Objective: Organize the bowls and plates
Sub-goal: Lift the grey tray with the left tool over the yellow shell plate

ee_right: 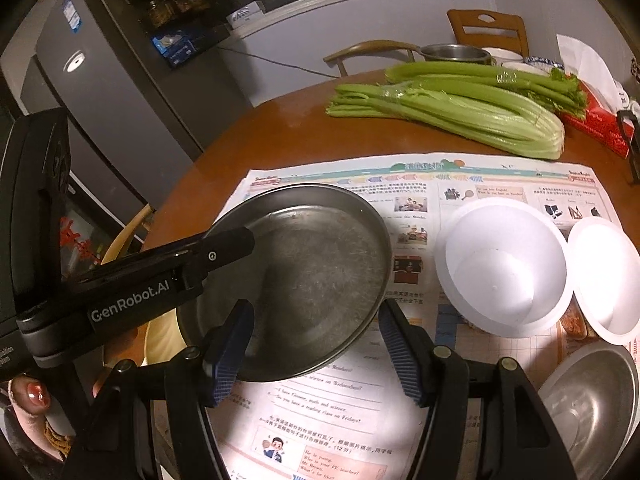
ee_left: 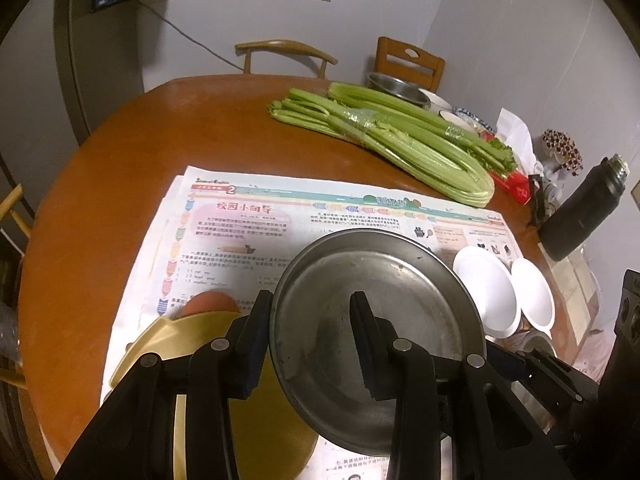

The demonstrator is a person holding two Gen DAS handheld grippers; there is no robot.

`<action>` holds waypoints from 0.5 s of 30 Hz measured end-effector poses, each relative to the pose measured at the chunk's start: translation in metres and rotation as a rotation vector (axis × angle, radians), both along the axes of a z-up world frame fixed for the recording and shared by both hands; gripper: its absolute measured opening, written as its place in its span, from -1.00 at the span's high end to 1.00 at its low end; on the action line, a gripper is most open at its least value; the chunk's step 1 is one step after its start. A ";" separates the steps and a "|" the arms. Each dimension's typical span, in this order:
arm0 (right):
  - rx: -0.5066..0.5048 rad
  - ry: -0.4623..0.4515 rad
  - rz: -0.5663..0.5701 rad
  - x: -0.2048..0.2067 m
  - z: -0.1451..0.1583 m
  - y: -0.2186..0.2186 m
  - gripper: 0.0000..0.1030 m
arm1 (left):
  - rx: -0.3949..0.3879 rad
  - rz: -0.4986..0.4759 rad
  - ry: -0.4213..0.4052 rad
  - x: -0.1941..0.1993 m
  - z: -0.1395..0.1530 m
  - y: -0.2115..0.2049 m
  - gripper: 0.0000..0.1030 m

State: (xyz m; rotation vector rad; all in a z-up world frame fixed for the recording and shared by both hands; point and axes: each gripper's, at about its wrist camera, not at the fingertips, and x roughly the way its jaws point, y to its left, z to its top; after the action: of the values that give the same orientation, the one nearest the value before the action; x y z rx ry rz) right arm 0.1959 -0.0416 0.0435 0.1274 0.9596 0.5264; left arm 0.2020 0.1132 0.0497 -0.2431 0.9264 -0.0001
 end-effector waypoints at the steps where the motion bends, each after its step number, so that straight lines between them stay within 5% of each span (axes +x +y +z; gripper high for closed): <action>1: 0.000 -0.008 0.005 -0.003 0.002 0.001 -0.26 | -0.002 0.003 -0.004 -0.002 0.001 0.001 0.24; 15: -0.034 -0.037 0.083 -0.025 0.004 0.031 -0.27 | -0.017 0.069 -0.029 -0.039 -0.001 0.032 0.23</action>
State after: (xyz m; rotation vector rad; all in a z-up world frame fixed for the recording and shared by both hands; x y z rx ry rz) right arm 0.1704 -0.0105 0.0476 0.0473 0.9397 0.5865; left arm 0.1633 0.1447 0.0492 -0.2900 0.8887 0.0525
